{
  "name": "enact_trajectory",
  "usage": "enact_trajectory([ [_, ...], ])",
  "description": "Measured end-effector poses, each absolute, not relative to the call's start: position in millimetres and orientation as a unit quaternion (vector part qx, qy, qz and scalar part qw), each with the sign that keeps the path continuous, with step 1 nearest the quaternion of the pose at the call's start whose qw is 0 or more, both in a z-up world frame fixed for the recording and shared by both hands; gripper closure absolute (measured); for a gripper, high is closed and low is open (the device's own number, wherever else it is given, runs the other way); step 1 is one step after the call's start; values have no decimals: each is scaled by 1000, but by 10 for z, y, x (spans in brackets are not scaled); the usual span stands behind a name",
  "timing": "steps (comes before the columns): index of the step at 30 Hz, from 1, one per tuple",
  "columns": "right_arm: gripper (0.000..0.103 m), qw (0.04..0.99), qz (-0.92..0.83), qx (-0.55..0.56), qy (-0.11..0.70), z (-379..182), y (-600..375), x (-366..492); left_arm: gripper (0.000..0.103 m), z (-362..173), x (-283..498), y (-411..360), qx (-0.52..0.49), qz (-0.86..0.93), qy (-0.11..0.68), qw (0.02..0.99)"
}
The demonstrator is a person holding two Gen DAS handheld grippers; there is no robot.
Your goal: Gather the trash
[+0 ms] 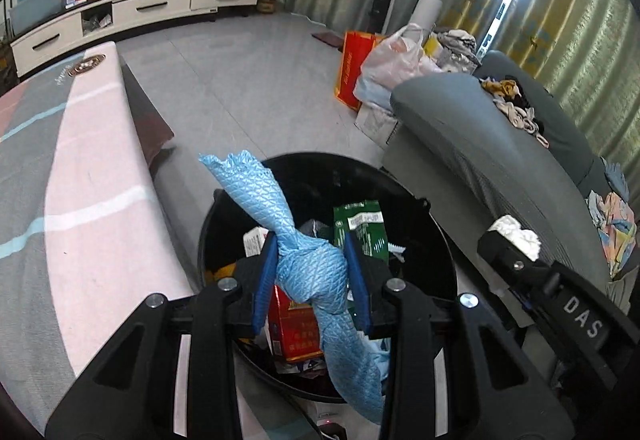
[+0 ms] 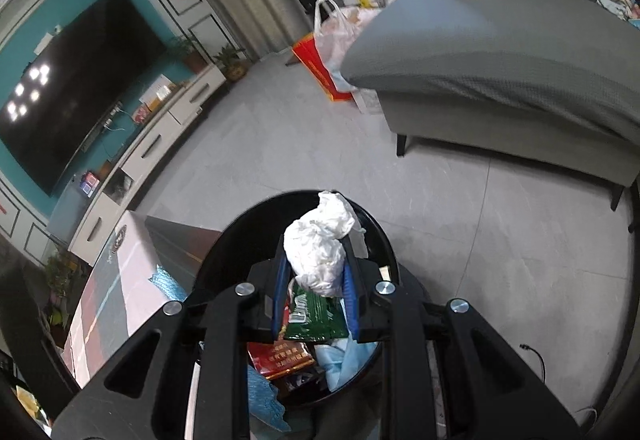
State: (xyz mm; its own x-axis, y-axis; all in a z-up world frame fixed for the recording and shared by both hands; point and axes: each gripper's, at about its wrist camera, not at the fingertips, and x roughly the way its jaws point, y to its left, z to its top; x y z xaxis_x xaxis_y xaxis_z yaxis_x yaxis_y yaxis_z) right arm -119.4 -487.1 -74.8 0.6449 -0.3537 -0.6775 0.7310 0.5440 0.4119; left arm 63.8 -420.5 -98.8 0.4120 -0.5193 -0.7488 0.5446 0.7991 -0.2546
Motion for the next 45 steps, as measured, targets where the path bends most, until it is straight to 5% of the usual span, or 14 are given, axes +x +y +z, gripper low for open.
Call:
enact_trajectory([
  [17, 76, 831, -306, 356, 297, -850, -4860, -1049, 62, -1058, 610, -4324, 22, -336, 450, 827],
  [25, 40, 829, -319, 359, 284, -753, -4862, -1131, 23, -953, 565, -4204, 15, -323, 430, 843],
  [34, 7, 839, -335, 355, 242, -509, -4798, -1350, 4, -641, 452, -3943, 12, -338, 408, 848],
  [45, 3, 834, -359, 343, 243, -389, -4753, -1435, 3, -331, 289, -3628, 35, -326, 390, 861],
])
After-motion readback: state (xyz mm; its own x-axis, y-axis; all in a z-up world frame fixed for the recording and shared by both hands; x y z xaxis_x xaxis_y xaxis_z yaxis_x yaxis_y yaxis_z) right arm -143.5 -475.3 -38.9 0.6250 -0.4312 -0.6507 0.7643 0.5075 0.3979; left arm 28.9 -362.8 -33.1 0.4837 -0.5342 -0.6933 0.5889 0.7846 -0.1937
